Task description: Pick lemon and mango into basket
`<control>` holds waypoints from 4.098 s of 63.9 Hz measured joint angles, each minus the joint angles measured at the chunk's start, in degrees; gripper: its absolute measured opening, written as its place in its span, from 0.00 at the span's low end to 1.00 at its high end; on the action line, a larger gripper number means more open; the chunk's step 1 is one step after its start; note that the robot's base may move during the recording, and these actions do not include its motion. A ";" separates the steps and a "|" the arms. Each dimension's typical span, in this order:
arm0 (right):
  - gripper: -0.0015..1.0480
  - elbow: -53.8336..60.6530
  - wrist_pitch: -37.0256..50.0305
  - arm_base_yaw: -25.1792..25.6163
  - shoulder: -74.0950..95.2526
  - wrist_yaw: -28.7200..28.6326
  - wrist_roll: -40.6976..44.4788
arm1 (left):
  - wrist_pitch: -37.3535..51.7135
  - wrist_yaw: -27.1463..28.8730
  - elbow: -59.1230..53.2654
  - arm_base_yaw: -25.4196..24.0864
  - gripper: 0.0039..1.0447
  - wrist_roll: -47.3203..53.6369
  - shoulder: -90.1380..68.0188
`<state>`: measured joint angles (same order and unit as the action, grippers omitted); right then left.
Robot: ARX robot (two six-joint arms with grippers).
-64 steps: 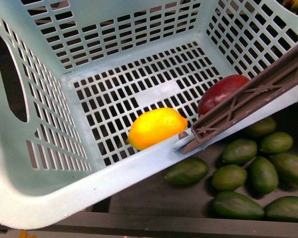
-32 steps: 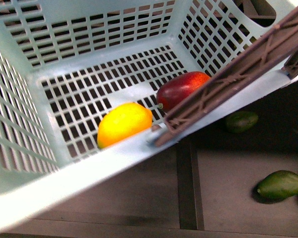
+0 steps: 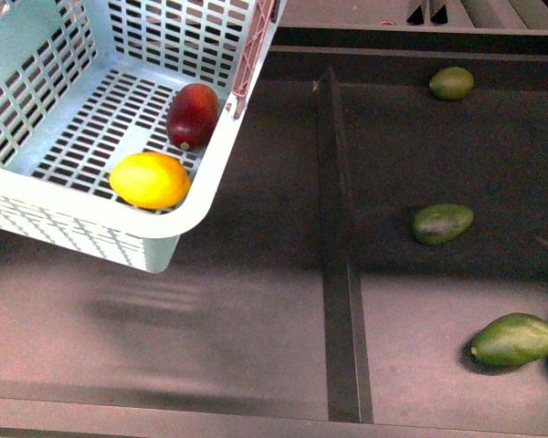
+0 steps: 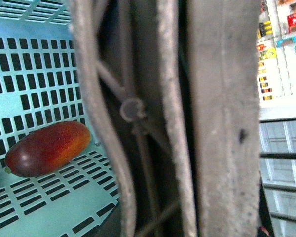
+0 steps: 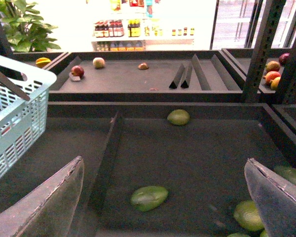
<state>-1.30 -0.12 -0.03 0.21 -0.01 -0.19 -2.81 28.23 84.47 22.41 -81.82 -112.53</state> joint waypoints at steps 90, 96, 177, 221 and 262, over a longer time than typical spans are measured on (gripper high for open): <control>0.92 0.00 0.02 0.00 -0.04 0.04 -0.02 | 24.17 -10.82 -25.73 -6.62 0.75 34.82 13.73; 0.92 0.00 0.02 0.00 -0.02 0.02 -0.02 | 47.43 -15.63 -40.24 -8.90 0.56 61.35 19.21; 0.92 0.00 0.02 0.00 -0.02 0.02 -0.02 | 33.90 -28.22 -83.60 -22.18 0.03 81.20 80.78; 0.92 0.00 0.00 0.00 -0.02 0.02 0.00 | 14.62 -28.22 -83.62 -22.21 0.03 81.20 100.78; 0.92 0.00 0.02 0.00 -0.02 0.02 -0.02 | 2.89 -28.20 -83.60 -22.21 0.03 81.20 112.17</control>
<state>-1.30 -0.10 -0.03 0.19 0.01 -0.21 0.08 0.03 0.86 0.21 -0.62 -0.36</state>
